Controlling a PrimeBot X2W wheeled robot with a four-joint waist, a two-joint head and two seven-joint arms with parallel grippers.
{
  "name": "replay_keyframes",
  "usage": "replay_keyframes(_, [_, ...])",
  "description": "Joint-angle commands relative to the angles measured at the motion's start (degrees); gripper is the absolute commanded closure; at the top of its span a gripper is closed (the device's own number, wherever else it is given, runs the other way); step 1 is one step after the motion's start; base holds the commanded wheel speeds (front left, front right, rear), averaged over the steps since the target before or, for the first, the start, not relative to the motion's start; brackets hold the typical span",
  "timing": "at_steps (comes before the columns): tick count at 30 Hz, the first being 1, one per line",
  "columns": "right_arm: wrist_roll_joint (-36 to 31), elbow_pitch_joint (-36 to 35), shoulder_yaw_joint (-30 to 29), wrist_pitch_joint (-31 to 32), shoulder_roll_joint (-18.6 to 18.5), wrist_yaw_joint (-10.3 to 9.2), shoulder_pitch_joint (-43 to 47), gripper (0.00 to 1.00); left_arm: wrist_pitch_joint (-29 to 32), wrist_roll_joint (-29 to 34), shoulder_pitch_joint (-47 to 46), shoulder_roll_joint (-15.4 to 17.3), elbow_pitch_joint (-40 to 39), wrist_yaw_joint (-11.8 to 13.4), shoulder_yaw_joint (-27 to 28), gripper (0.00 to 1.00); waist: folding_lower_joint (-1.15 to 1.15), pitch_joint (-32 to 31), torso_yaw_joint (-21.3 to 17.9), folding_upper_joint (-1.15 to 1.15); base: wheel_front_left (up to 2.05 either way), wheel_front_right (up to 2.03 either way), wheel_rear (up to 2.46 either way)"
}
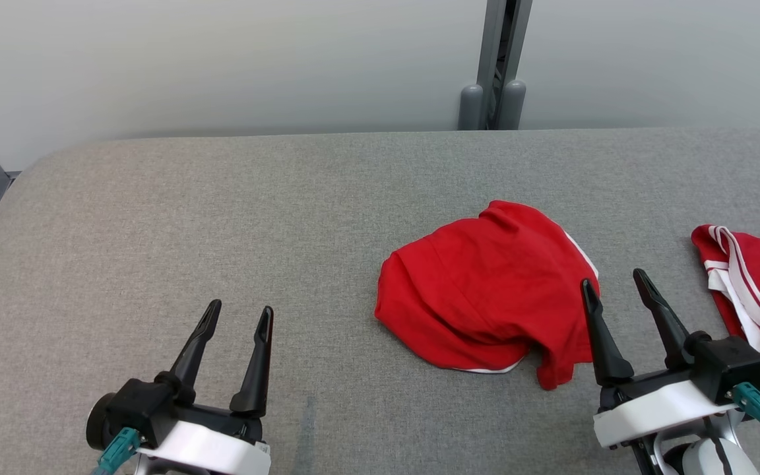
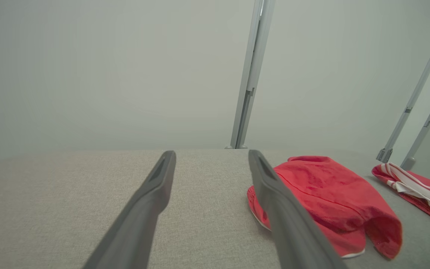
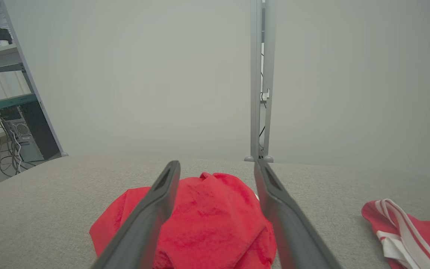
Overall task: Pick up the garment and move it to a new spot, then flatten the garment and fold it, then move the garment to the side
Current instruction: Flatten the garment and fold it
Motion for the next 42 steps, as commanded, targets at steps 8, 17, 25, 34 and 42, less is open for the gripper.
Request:
replay_keyframes(8, [-0.4, -0.2, -0.7, 0.0, -0.1, -0.02, -0.5, 0.00, -0.2, -0.5, -0.1, 0.2, 0.2, 0.0, -0.2, 0.00, 0.00, 0.3, 0.2, 0.00, 0.00, 0.00, 0.00])
replay_keyframes(17, [-0.7, 1.9, -2.9, 4.2, -0.6, -0.02, -4.3, 0.00, -0.2, -0.6, -1.5, 0.2, 0.3, -0.1, -1.8, 0.00, 0.00, 2.6, 1.1, 0.00, 0.00, 0.00, 0.00])
replay_keyframes(25, [2.5, 9.9, -0.3, 13.1, -4.4, -0.02, -13.8, 0.00, -0.2, -1.2, -4.4, 0.2, 0.7, -0.1, -4.3, 0.00, 0.00, 7.3, 4.2, 0.00, 0.00, 0.00, 0.00])
replay_keyframes(34, [6.3, 19.1, 6.9, 17.7, -11.2, -0.03, -21.9, 0.00, -0.2, -2.5, -6.3, 0.2, 1.4, -0.1, -6.3, 0.00, 0.00, 9.7, 8.6, 0.00, 0.00, 0.00, 0.00])
replay_keyframes(42, [8.5, 24.4, 9.7, 16.6, -13.0, -0.03, -24.9, 1.00, -0.2, -3.3, -6.3, 0.2, 1.7, 0.4, -7.2, 0.00, 0.00, 9.0, 10.8, 0.00, 0.00, 0.00, 0.00])
